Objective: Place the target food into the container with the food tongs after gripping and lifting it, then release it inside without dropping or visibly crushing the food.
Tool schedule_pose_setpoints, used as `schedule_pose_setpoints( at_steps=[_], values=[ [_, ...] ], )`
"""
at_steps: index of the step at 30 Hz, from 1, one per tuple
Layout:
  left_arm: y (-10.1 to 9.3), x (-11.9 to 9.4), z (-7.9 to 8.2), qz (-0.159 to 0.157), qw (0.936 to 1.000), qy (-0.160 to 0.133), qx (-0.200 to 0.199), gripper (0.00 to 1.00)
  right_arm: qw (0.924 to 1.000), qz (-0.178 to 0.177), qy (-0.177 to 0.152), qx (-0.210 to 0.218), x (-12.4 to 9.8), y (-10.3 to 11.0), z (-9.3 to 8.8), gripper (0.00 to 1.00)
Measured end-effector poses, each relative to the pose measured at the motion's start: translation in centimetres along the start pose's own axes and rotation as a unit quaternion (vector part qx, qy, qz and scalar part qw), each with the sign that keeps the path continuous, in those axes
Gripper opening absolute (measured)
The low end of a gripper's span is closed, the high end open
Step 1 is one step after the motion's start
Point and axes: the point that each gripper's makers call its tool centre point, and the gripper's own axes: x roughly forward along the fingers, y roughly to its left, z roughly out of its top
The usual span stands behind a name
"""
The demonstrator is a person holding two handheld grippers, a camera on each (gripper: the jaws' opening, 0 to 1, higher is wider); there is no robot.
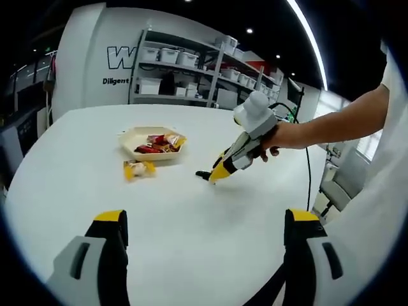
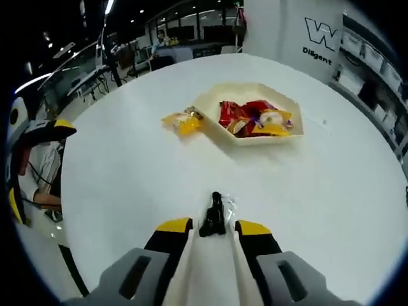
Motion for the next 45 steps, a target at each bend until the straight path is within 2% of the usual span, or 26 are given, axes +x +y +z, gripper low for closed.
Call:
schedule_pose_setpoints(
  at_steps=[3,4,5,10,12,15,16,17,20,22,23,24,25,26,27,30,31,32,33,35,36,37,39,40,43,45],
  values=[
    [-0.1,0.2,0.1,-0.002,1.0000,-0.001,0.002,0.99,0.9998,-0.005,-0.020,-0.001,0.1,0.0,0.3,0.21],
    [-0.1,0.2,0.2,-0.001,1.0000,-0.003,0.000,0.99,0.9997,-0.004,-0.023,0.011,0.1,0.2,0.4,0.20],
    [0.0,0.2,0.3,-0.001,1.0000,-0.003,0.000,0.99,0.9992,-0.001,-0.010,0.038,-0.2,0.4,0.2,0.20],
    [0.2,0.3,0.2,0.001,1.0000,-0.001,-0.001,0.99,0.9992,-0.003,-0.036,0.016,-0.2,0.2,0.6,0.17],
    [0.3,0.4,0.2,0.001,1.0000,0.001,-0.005,0.99,0.9972,-0.014,-0.042,0.060,-0.4,0.0,0.6,0.15],
    [0.4,0.5,0.1,0.001,1.0000,0.004,-0.004,0.99,0.9918,-0.006,-0.034,0.123,-0.6,-0.1,0.5,0.14],
    [0.4,0.6,0.1,0.000,1.0000,0.004,-0.004,0.99,0.9909,-0.020,-0.036,0.128,-0.9,-0.5,0.3,0.14],
    [0.4,0.6,0.2,0.000,1.0000,0.004,-0.004,0.99,0.9925,-0.016,-0.039,0.115,-0.9,-0.5,0.3,0.14],
    [0.3,0.7,0.3,-0.002,1.0000,0.006,-0.001,0.99,0.9909,-0.015,-0.042,0.127,-1.5,-0.4,0.3,0.14],
    [0.3,0.8,0.3,-0.002,1.0000,0.006,0.000,0.99,0.9874,-0.016,-0.056,0.147,-1.9,-0.6,0.9,0.14],
    [0.4,0.9,0.3,-0.002,1.0000,0.008,0.000,0.99,0.9848,-0.009,-0.065,0.161,-2.2,-0.5,1.4,0.14],
    [0.4,0.9,0.3,-0.002,1.0000,0.009,0.000,0.99,0.9860,-0.017,-0.077,0.147,-2.4,-0.9,1.9,0.14],
    [0.4,0.9,0.3,-0.003,1.0000,0.009,0.000,0.99,0.9866,-0.011,-0.066,0.149,-2.6,-0.8,2.0,0.14],
    [0.4,1.0,0.4,-0.004,1.0000,0.009,0.000,0.99,0.9866,-0.015,-0.088,0.137,-2.7,-1.2,2.9,0.14],
    [0.4,1.1,0.5,-0.004,1.0000,0.009,0.001,0.99,0.9871,-0.007,-0.074,0.142,-2.7,-1.1,3.0,0.14],
    [0.3,1.3,0.7,-0.006,1.0000,0.007,0.003,0.99,0.9876,-0.007,-0.086,0.131,-3.3,-1.5,4.3,0.14],
    [0.2,1.4,0.9,-0.007,1.0000,0.006,0.003,0.99,0.9870,-0.013,-0.103,0.123,-3.6,-1.9,5.2,0.14],
    [0.1,1.4,0.9,-0.007,1.0000,0.005,0.004,0.99,0.9874,-0.008,-0.097,0.125,-4.0,-1.7,5.5,0.14],
    [0.1,1.5,1.0,-0.008,1.0000,0.004,0.004,0.99,0.9859,-0.010,-0.113,0.123,-4.7,-2.0,6.7,0.14],
    [0.1,1.6,1.1,-0.009,1.0000,0.001,0.001,0.99,0.9862,-0.006,-0.112,0.122,-5.1,-2.0,7.7,0.14],
    [0.1,1.6,1.2,-0.008,1.0000,0.001,0.002,0.99,0.9853,-0.010,-0.124,0.118,-4.9,-2.4,8.3,0.14],
    [0.1,1.7,1.2,-0.008,1.0000,0.001,0.003,0.99,0.9862,-0.001,-0.114,0.120,-4.6,-2.5,8.7,0.14],
    [0.0,1.7,1.3,-0.010,0.9999,0.000,0.002,0.99,0.9870,-0.011,-0.127,0.098,-4.5,-3.2,9.9,0.14],
    [0.1,1.8,1.3,-0.010,1.0000,0.000,0.003,0.99,0.9867,-0.004,-0.122,0.107,-5.0,-2.7,10.2,0.15],
    [0.2,1.7,1.3,-0.010,1.0000,-0.001,0.002,0.99,0.9866,-0.008,-0.130,0.098,-5.1,-3.1,11.7,0.15],
    [0.3,1.7,1.3,-0.010,0.9999,0.001,0.001,0.99,0.9882,-0.002,-0.121,0.093,-4.2,-3.8,12.6,0.15]
  ],
)
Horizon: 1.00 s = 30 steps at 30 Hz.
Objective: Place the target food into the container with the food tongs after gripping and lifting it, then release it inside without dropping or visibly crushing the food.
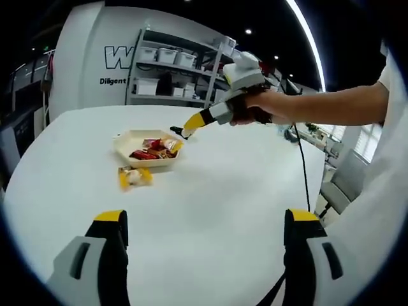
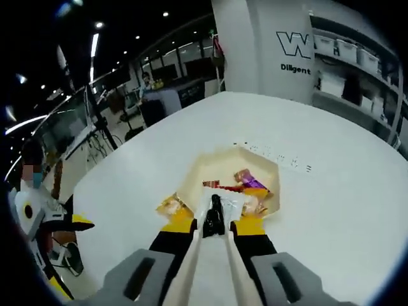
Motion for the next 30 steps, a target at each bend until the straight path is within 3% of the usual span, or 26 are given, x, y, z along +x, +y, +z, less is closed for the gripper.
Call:
schedule_pose_setpoints(
  at_steps=[4,13,14,15,22,30],
  values=[
    [0.4,-0.3,0.1,0.003,1.0000,-0.002,-0.002,0.99,0.9996,0.004,0.014,-0.025,1.0,0.0,0.9,0.15],
    [1.2,-0.6,-0.1,0.010,0.9999,0.000,-0.008,0.99,0.9995,-0.002,-0.009,-0.029,2.3,-0.8,3.7,0.19],
    [1.3,-0.6,-0.1,0.011,0.9999,0.000,-0.009,0.99,0.9979,-0.008,-0.031,-0.056,2.3,-0.9,4.5,0.20],
    [1.3,-0.7,-0.1,0.011,0.9999,0.001,-0.009,0.99,0.9964,-0.006,-0.027,-0.081,2.4,-0.7,4.5,0.20],
    [1.5,-0.8,0.0,0.013,0.9998,-0.001,-0.012,0.99,0.9978,-0.006,-0.024,-0.062,2.3,-0.7,4.4,0.21],
    [1.3,-0.6,0.2,0.011,0.9999,-0.004,-0.012,0.99,0.9987,-0.010,-0.018,-0.048,1.8,-1.5,3.0,0.21]
  ],
)
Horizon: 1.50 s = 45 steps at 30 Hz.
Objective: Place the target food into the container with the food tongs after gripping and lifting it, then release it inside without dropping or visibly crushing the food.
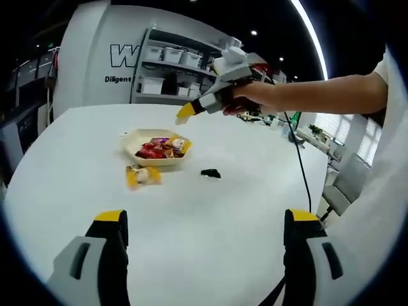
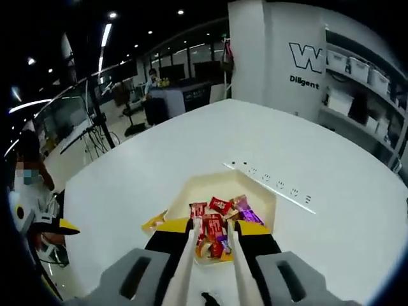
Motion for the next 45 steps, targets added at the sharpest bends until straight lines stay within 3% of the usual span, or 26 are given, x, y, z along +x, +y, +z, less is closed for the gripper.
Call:
schedule_pose_setpoints(
  at_steps=[3,6,13,20,39,44,45],
  values=[
    [-0.1,0.2,0.1,-0.001,1.0000,0.000,0.001,0.98,1.0000,-0.002,0.004,0.003,-0.2,-0.4,-1.2,0.22],
    [-0.4,0.3,0.0,-0.005,1.0000,0.000,0.003,0.99,0.9996,0.000,0.026,0.016,-0.3,-0.9,-4.4,0.22],
    [-0.6,0.5,0.0,-0.009,0.9999,0.004,0.005,0.99,0.9990,-0.008,0.044,0.006,-1.8,-1.1,-8.5,0.24],
    [-0.9,0.7,0.0,-0.013,0.9999,0.007,0.007,0.99,0.9985,0.003,0.055,0.007,-1.4,-1.6,-10.8,0.24],
    [-1.3,0.5,-0.3,-0.014,0.9998,0.011,0.009,0.98,0.9959,0.023,0.085,-0.022,-1.5,-0.9,-14.5,0.25],
    [-1.2,0.4,-0.5,-0.014,0.9998,0.014,0.009,0.98,0.9930,0.026,0.100,-0.057,-1.1,-0.8,-15.7,0.25],
    [-1.2,0.4,-0.5,-0.014,0.9998,0.014,0.008,0.98,0.9932,0.027,0.088,-0.071,-1.1,-0.7,-15.4,0.25]
  ],
)
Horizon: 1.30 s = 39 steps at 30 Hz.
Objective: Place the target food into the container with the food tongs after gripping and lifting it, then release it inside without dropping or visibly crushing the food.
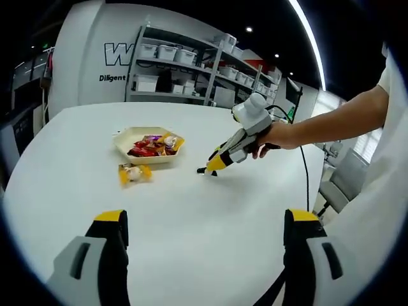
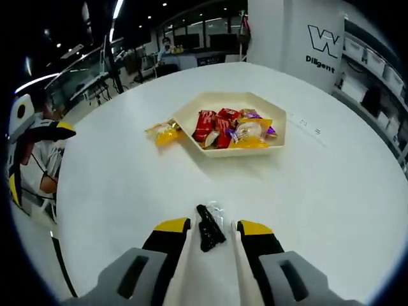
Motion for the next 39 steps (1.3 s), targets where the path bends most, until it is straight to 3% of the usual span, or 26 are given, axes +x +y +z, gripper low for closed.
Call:
schedule_pose_setpoints(
  at_steps=[4,6,10,21,23,25,28,34,39],
  values=[
    [0.1,0.0,-0.1,0.000,1.0000,0.001,0.000,0.98,1.0000,0.002,0.001,0.001,-0.2,0.3,-0.1,0.25],
    [0.0,0.1,0.0,-0.001,1.0000,0.001,-0.001,0.98,0.9994,0.002,0.006,-0.033,-0.3,0.6,-0.2,0.24],
    [0.0,0.3,0.0,-0.002,1.0000,0.001,-0.001,0.98,0.9996,0.001,0.008,-0.027,-0.3,1.1,-0.2,0.20],
    [-0.3,0.5,0.0,-0.002,1.0000,-0.001,-0.002,0.98,0.9979,-0.020,0.028,0.055,-0.1,0.4,-0.2,0.16],
    [-0.3,0.4,-0.1,-0.003,1.0000,-0.001,-0.003,0.98,0.9944,-0.009,0.021,0.103,-0.1,0.7,0.1,0.16],
    [-0.3,0.3,-0.2,-0.002,1.0000,0.000,-0.002,0.98,0.9954,-0.015,0.014,0.094,-0.6,1.0,0.2,0.16],
    [-0.2,0.2,-0.2,-0.001,1.0000,0.001,-0.003,0.98,0.9946,-0.010,-0.004,0.103,-1.4,1.5,1.2,0.16],
    [-0.3,0.4,0.2,-0.004,1.0000,-0.002,-0.001,0.98,0.9921,-0.015,-0.042,0.117,-3.1,0.4,4.2,0.16],
    [-0.5,0.5,0.7,-0.007,0.9999,-0.009,0.001,0.98,0.9909,-0.021,-0.074,0.110,-5.0,-0.2,8.0,0.16]
  ],
)
